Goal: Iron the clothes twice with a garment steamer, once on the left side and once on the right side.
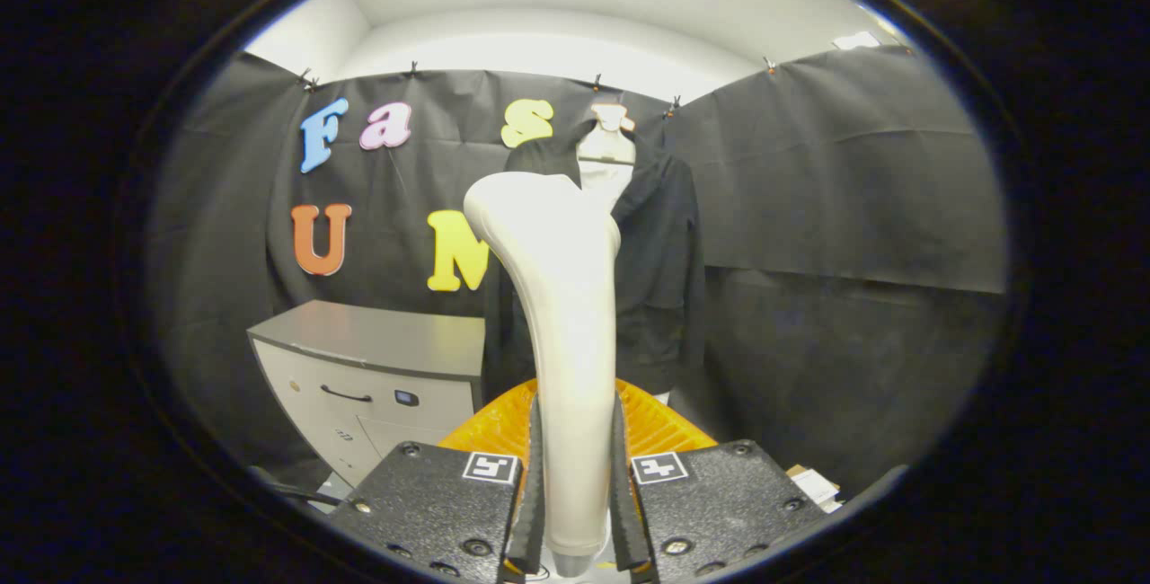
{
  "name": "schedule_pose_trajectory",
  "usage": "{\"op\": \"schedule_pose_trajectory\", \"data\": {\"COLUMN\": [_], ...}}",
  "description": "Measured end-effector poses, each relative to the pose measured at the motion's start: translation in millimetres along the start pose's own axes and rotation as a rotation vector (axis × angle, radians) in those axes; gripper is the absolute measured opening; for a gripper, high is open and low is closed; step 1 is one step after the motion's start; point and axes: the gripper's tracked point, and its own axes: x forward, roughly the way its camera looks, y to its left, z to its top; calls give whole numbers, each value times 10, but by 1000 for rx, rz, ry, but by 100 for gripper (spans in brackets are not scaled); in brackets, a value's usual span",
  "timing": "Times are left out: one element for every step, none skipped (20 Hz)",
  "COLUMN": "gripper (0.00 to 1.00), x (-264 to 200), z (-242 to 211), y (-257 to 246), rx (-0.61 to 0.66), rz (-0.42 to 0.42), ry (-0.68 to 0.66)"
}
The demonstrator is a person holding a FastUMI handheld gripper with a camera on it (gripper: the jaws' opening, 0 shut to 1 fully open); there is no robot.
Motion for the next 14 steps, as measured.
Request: {"op": "schedule_pose_trajectory", "data": {"gripper": [33, 33, 33, 33, 33, 33, 33, 33, 33, 33, 33, 33, 33, 33], "x": [-80, -145, -204, -253, -278, -282, -283, -275, -258, -235, -201, -170, -145, -127], "z": [77, 146, 218, 270, 308, 332, 329, 310, 296, 265, 219, 181, 143, 119], "y": [-9, -21, -30, -48, -72, -100, -126, -171, -209, -263, -294, -315, -342, -384], "rx": [2, 3, 5, 6, 9, 10, 11, 15, 18, 19, 19, 20, 24, 30], "rz": [10, 21, 33, 45, 56, 67, 73, 81, 82, 81, 82, 90, 96, 96], "ry": [-14, -30, -46, -62, -74, -80, -75, -71, -68, -62, -51, -38, -26, -16]}}
